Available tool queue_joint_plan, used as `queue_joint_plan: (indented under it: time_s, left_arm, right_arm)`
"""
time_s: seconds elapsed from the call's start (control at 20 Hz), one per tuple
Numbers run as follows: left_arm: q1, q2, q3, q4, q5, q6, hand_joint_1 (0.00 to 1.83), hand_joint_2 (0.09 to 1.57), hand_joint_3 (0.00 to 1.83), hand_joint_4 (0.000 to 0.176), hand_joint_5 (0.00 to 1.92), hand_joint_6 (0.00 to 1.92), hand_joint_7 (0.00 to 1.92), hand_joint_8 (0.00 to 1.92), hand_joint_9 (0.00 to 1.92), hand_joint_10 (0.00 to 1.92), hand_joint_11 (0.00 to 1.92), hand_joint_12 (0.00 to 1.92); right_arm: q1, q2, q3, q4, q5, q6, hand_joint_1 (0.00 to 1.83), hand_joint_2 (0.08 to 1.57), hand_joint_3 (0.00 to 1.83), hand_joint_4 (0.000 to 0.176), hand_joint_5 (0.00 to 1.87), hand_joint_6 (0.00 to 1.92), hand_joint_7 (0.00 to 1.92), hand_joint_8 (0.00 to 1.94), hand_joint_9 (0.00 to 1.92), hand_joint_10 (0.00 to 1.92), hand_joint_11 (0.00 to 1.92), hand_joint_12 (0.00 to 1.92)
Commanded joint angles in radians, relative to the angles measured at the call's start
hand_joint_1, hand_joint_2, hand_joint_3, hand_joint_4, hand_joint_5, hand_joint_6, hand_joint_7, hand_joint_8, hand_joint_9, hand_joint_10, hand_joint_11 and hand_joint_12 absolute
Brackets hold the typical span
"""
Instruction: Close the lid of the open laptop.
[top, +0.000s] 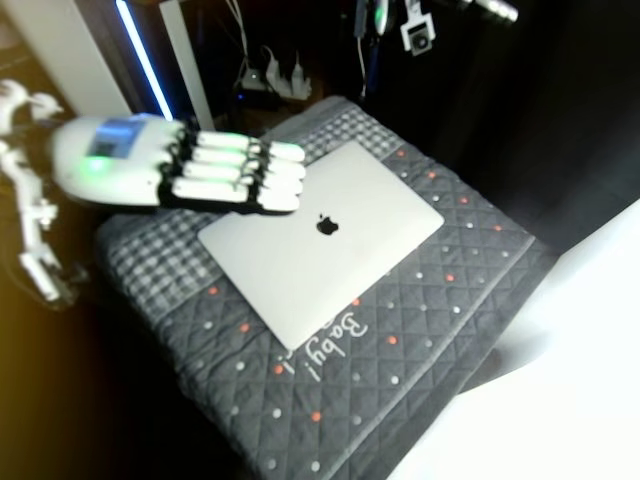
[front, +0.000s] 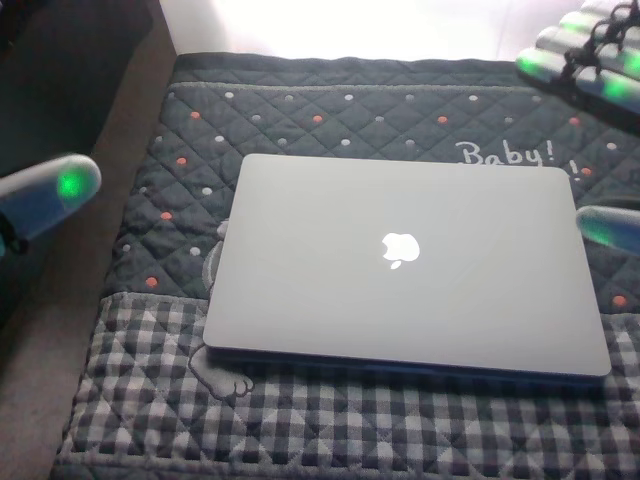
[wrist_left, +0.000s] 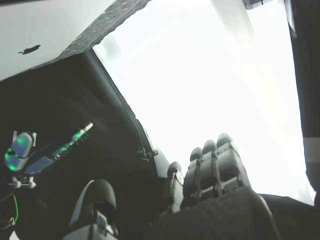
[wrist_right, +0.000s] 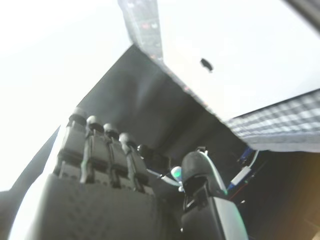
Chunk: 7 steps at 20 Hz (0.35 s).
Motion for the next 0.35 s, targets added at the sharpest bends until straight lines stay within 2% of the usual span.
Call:
queue_joint_plan:
  time_s: [0.0,0.05,0.1,0.15,0.2,0.25,0.3]
  left_arm:
    - [-0.007,0.009,0.004,-0.006,-0.140,-0.003,0.11,1.21,0.00,0.102,0.00,0.00,0.00,0.00,0.00,0.00,0.00,0.00]
    - [-0.010,0.015,0.003,-0.007,-0.141,-0.004,0.11,1.20,0.00,0.122,0.00,0.00,0.00,0.00,0.00,0.00,0.00,0.00]
    - [-0.012,0.018,0.003,-0.007,-0.141,-0.005,0.10,1.20,0.00,0.116,0.00,0.00,0.00,0.00,0.00,0.00,0.00,0.00]
    - [-0.015,0.021,0.003,-0.007,-0.141,-0.008,0.10,1.23,0.01,0.103,0.00,0.00,0.00,0.00,0.00,0.00,0.00,0.00]
    - [-0.017,0.022,0.003,-0.007,-0.141,-0.013,0.11,1.23,0.01,0.096,0.00,0.00,0.00,0.00,0.00,0.00,0.00,0.00]
    - [-0.018,0.025,0.004,-0.007,-0.141,-0.013,0.18,1.23,0.00,0.104,0.00,0.00,0.00,0.00,0.00,0.00,0.00,0.00]
    - [-0.018,0.028,0.005,-0.007,-0.141,-0.013,0.18,1.20,0.00,0.159,0.00,0.00,0.00,0.00,0.00,0.00,0.00,0.00]
  right_arm:
    - [0.005,0.014,-0.001,0.020,0.137,-0.004,0.29,1.38,0.00,0.000,0.00,0.00,0.00,0.00,0.00,0.00,0.00,0.00]
    - [0.005,0.019,-0.002,0.021,0.147,-0.004,0.30,1.39,0.01,0.005,0.00,0.00,0.00,0.00,0.00,0.00,0.00,0.00]
    - [0.005,0.020,-0.002,0.023,0.155,-0.004,0.26,1.39,0.00,0.009,0.00,0.00,0.00,0.00,0.00,0.00,0.00,0.00]
    - [0.005,0.020,-0.002,0.027,0.165,-0.004,0.33,1.36,0.00,0.029,0.00,0.00,0.00,0.00,0.00,0.00,0.00,0.00]
    - [0.005,0.020,-0.001,0.033,0.173,-0.004,0.35,1.32,0.00,0.018,0.00,0.00,0.00,0.00,0.00,0.00,0.00,0.00]
    - [0.005,0.020,0.000,0.036,0.179,-0.004,0.40,1.29,0.00,0.021,0.00,0.00,0.00,0.00,0.00,0.00,0.00,0.00]
    - [0.005,0.019,0.002,0.037,0.186,-0.004,0.56,1.31,0.00,0.027,0.00,0.00,0.00,0.00,0.00,0.00,0.00,0.00]
